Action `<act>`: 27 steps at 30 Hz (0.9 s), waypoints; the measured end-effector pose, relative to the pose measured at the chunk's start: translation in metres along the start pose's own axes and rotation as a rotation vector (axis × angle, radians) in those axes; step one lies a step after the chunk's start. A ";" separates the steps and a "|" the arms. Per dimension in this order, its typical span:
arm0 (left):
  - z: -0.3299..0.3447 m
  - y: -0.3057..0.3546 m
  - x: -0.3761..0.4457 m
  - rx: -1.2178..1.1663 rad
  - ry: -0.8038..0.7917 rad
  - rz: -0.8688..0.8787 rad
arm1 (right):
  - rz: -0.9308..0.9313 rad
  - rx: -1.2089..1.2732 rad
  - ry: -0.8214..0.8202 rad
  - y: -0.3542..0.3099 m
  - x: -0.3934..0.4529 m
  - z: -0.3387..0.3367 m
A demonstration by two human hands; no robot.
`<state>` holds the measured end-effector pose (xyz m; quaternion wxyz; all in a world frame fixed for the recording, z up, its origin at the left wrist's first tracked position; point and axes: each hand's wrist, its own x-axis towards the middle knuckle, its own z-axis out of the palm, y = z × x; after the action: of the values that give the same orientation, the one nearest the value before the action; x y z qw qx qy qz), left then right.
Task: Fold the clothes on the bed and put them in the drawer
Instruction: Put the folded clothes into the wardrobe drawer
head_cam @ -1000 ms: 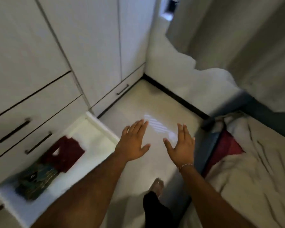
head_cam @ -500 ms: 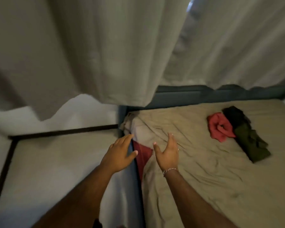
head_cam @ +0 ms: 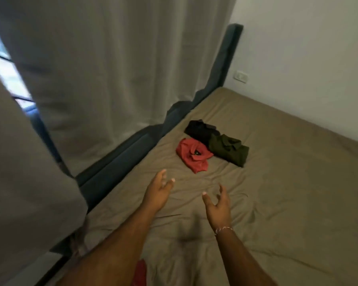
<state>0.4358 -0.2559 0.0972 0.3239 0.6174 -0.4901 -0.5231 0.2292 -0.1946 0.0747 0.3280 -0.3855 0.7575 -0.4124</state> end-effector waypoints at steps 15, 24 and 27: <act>0.144 0.018 0.263 -0.366 -0.093 -0.504 | 0.373 0.707 0.151 0.003 0.189 0.000; 0.233 -0.113 0.474 -0.581 -0.085 -0.650 | 0.625 1.082 0.329 0.140 0.441 0.111; 0.238 -0.132 0.511 -0.570 -0.129 -0.646 | 0.535 1.223 0.414 0.160 0.511 0.134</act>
<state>0.2271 -0.6703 -0.2487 0.2698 0.5910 -0.1270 -0.7496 0.0392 -0.6228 -0.2167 0.4252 0.1549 0.5051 -0.7349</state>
